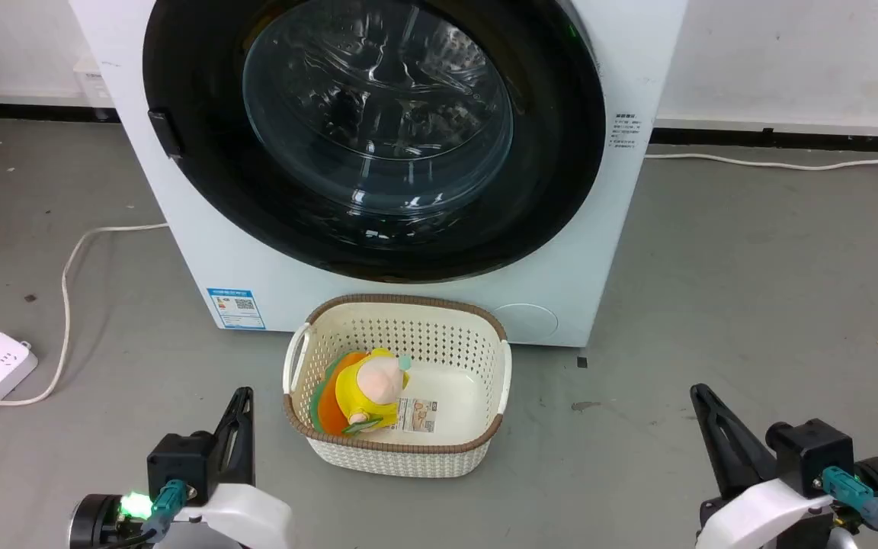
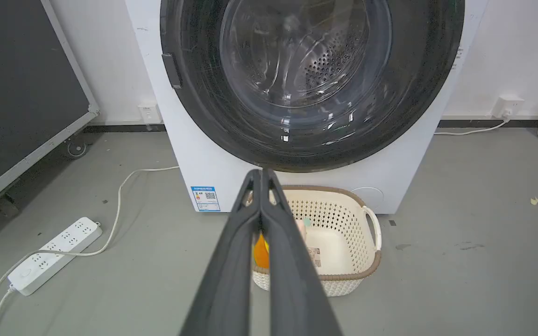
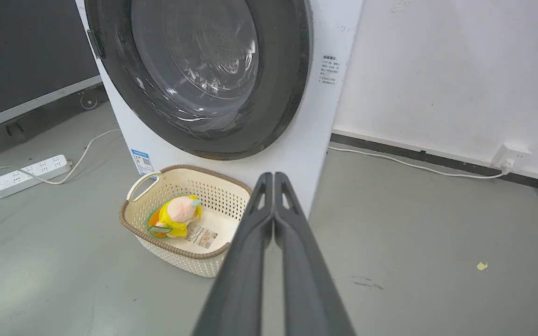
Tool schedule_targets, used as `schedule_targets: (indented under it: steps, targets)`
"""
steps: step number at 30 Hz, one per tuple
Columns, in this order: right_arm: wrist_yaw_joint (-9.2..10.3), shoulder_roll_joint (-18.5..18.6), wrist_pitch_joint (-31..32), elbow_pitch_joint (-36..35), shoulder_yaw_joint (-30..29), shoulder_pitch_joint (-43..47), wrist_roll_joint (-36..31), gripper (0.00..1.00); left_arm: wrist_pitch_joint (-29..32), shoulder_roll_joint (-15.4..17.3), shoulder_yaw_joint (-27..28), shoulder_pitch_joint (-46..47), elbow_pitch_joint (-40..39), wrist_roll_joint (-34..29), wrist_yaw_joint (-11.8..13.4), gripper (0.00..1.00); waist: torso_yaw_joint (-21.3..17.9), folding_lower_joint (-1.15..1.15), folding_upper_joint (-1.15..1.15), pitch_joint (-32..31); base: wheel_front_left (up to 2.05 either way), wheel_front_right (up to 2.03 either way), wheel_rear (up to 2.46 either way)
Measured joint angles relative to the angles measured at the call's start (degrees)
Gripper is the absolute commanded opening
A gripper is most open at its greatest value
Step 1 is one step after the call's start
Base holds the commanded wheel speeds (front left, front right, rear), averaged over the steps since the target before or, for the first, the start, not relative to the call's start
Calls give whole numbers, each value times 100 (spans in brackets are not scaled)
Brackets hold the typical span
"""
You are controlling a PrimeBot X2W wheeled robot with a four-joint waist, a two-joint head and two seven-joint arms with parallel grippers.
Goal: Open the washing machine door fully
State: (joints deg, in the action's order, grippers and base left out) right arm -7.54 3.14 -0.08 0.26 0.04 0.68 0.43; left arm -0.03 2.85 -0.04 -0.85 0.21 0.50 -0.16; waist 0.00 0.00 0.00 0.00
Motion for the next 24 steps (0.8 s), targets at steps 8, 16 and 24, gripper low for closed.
schedule_targets:
  steps: [8,16,24]
  targets:
    - [0,0,0,0,-1,0,0,0,1,0,0,0,0,0,0,0,0,0,0,0,0,0,0]
    - [0,0,0,0,-1,0,0,0,0,0,0,0,0,0,0,0,0,0,0,0,0,0,0]
    - [0,0,0,0,-1,0,0,0,0,0,0,0,0,0,0,0,0,0,0,0,0,0,0]
